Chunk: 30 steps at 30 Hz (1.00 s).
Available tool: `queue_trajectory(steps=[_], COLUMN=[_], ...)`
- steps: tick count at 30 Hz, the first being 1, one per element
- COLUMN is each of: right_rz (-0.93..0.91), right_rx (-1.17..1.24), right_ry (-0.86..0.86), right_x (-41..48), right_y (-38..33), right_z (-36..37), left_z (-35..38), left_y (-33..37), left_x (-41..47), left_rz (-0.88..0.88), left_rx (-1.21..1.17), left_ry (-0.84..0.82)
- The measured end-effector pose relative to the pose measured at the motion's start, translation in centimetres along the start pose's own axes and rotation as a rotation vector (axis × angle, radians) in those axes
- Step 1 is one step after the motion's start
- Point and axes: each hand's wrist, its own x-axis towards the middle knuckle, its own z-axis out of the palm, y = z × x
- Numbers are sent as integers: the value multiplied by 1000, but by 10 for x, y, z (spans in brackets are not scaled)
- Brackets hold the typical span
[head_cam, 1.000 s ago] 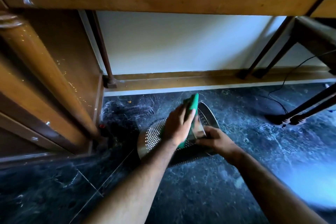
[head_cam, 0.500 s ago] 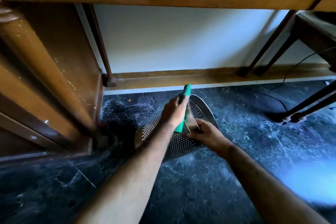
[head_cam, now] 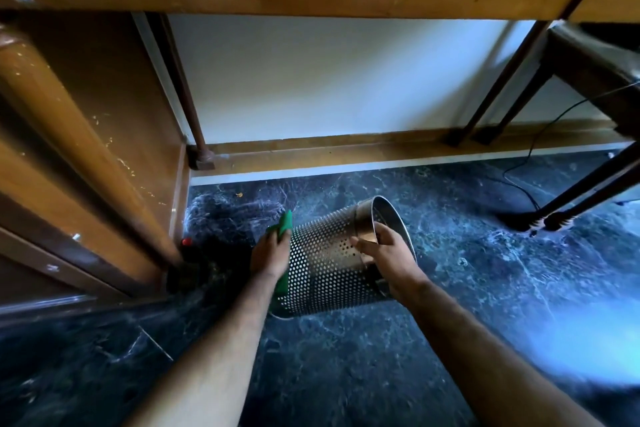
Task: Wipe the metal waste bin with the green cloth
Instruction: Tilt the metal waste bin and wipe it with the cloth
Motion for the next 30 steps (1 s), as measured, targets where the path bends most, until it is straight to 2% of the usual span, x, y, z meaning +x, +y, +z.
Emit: queue_trajectory(steps=[3,6,8,10,12,14,17,19,21,23,26,28,30], right_rz=[-45,-67,-63,-47,18,65,55,19,-16,-71,-159,-137,-113], right_rx=[30,-139,-234,-167,19,154,175,131,85,27,-227,-292,-200], right_ry=[-134,-240,-197,-37,108,133,75,27,-47,-168,-291,-254,-84], right_x=[-1,4,9,12,13,8,2,-3,-6,-7,-1,6,15], right_y=[1,0,-4,-10,-14,-16,-12,-6,2,8,2,-6,-11], right_z=[5,1,-2,-3,-5,-10,-12,-8,-3,-4,-11,-13,-12], left_z=[0,6,14,26,33,33,21,9,0,-1,4,10,23], left_y=[51,99,104,83,48,13,-5,9,38,79,125,130,109], left_x=[-3,-21,-36,-52,-60,-53,-20,-3,1,-4,-19,-33,-42], left_rz=[133,386,586,681,651,498,279,128,60,79,275,487,642], left_rx=[-66,-191,-179,-110,-47,29,18,32,62,-18,-156,-219,-194], left_ry=[29,121,110,98,141,202,193,116,16,-29,12,23,-3])
